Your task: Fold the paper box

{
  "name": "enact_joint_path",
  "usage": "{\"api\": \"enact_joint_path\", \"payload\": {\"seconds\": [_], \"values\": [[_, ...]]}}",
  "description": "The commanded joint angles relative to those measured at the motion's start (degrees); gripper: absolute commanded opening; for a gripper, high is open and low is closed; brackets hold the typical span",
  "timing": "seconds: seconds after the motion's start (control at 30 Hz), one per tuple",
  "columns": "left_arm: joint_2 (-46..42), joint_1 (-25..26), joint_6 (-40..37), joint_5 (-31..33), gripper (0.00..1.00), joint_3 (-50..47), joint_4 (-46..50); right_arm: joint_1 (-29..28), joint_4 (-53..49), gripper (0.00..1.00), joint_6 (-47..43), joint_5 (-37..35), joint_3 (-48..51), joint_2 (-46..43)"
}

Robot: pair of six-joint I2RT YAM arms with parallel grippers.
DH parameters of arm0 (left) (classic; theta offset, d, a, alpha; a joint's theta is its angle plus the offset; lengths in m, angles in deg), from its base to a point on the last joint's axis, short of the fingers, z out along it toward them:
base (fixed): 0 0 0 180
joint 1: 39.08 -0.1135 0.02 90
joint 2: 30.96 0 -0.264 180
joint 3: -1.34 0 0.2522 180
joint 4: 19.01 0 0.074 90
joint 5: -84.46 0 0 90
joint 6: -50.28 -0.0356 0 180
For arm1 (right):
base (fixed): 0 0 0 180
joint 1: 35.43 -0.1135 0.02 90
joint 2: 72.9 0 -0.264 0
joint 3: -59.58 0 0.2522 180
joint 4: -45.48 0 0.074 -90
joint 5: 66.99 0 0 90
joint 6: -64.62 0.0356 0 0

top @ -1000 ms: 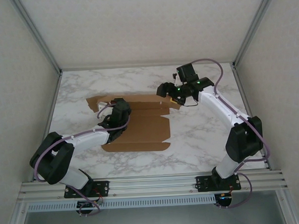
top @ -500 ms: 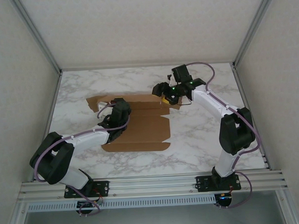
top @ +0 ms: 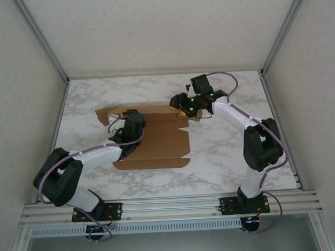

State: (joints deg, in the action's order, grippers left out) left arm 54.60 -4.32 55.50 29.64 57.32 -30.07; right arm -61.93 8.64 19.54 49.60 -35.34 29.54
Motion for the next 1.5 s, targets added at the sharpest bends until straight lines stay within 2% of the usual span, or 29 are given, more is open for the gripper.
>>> {"api": "enact_joint_path", "payload": {"seconds": [0.0,0.13,0.23,0.33,0.47,0.57,0.77,0.83,1.1,1.17,1.33,1.47], "values": [[0.3,-0.4,0.9,-1.8,0.00,0.1,4.7,-0.1,-3.7,0.62,-4.4,-5.0,1.5,-4.6],[0.3,-0.6,1.4,-1.3,0.00,1.0,6.9,1.1,-5.0,0.58,-6.0,-8.3,5.9,-10.3],[0.5,-0.8,1.1,-1.2,0.00,1.7,7.7,1.2,-5.1,0.48,-7.6,-12.1,10.4,-15.2],[0.8,-1.1,1.1,-1.2,0.00,2.4,8.0,1.2,-3.2,0.33,-8.1,-14.7,15.9,-19.1],[1.3,-1.4,1.3,-1.2,0.00,3.1,8.5,1.2,-1.2,0.09,-8.1,-16.4,21.2,-18.8],[1.7,-1.6,1.5,-1.5,0.00,3.5,8.7,0.5,0.3,0.00,-8.3,-17.3,22.4,-16.2],[1.7,-1.9,1.4,-1.3,0.00,4.2,9.6,0.2,1.8,0.00,-8.9,-19.7,19.6,-8.1],[1.5,-2.0,1.5,-1.5,0.00,4.1,9.6,0.3,2.9,0.04,-8.6,-20.8,18.3,-5.8],[1.7,-2.1,2.4,-2.5,0.00,4.1,10.0,0.3,10.3,0.09,-7.5,-23.7,17.5,0.4],[1.8,-2.2,2.2,-2.7,0.00,4.3,10.0,0.6,12.0,0.17,-7.8,-24.6,17.5,1.2],[1.9,-2.4,2.1,-3.5,0.00,4.2,10.3,1.3,16.3,0.30,-7.4,-20.8,17.3,4.2],[2.1,-2.6,2.3,-3.7,0.00,3.6,9.7,1.2,20.4,0.32,-6.9,-17.2,17.6,6.1]]}}
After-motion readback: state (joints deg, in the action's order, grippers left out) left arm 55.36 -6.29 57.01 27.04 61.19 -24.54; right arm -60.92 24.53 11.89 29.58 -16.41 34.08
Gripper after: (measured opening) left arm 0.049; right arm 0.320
